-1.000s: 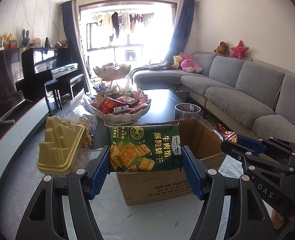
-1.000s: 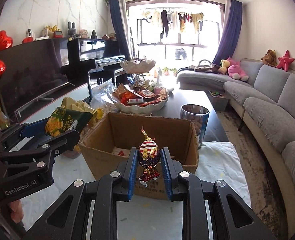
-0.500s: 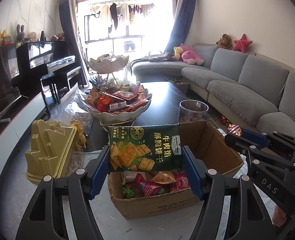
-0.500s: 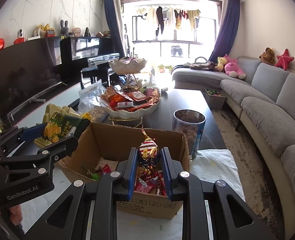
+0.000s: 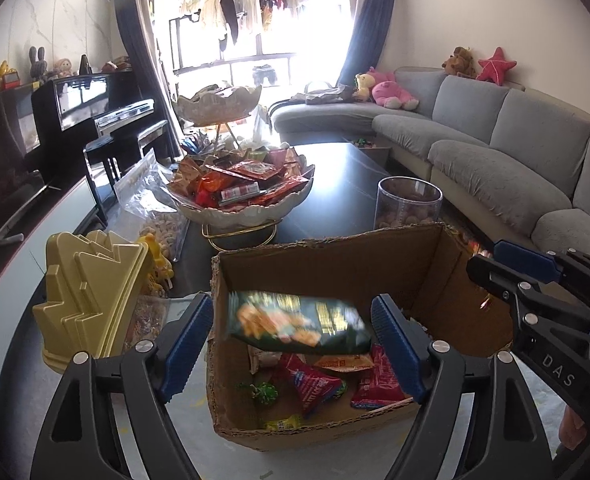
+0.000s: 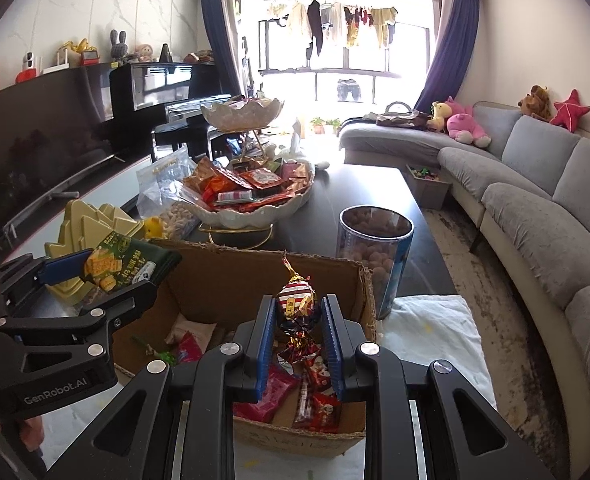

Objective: Organize snacks

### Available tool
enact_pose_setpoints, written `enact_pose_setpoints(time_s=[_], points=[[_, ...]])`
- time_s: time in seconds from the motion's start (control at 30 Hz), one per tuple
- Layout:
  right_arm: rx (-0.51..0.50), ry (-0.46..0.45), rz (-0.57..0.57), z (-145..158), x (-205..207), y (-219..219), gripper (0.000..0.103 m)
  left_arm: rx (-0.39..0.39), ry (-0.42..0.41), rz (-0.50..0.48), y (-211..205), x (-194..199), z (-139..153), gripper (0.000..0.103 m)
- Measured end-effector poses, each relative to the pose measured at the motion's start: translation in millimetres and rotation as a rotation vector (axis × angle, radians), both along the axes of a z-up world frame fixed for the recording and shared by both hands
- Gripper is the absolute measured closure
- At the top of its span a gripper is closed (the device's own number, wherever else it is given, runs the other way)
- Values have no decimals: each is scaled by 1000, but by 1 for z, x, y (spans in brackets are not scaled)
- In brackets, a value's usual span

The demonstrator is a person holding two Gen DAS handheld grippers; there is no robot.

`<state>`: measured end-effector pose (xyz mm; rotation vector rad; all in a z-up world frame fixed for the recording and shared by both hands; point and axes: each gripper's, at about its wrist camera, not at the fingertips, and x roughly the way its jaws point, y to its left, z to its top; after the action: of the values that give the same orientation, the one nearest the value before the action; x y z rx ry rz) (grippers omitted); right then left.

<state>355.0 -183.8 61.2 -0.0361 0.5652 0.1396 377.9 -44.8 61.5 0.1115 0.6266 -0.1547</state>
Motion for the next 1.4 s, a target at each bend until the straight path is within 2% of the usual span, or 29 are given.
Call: enact_pose_setpoints(time_s=[0.03,0.07,0.1,0.27,0.4,0.5,0.83,1.07,1.4], points=[[-5,-5,-7,-1,-1,0,65,4,-1,6,1,-1,-1,15],[-5,-5,-7,-1,-1,0,46,6,0,11,2,-3,-1,12],[-5,-11,-22,-3,-4,0,42,7,-2,14,4,-7,-1,11],[16,-26,-55,-2,-23,-6,40,5,-47,39,9,-31,5,4],[22,-38,-64,2,-41,-6,34,-1,-92,64,16,-57,14,0],[22,-44,-64,4,-51,-6,32,-18,-109,72,23,-77,20,0],[7,-113,-60,19,-118,-1,19,-25,-144,89,30,-141,28,0],[-12,-138,-62,19,-172,1,17,-30,-155,104,33,-185,27,0],[5,-139,-73,14,-222,0,14,1,-188,133,33,-238,29,0]])
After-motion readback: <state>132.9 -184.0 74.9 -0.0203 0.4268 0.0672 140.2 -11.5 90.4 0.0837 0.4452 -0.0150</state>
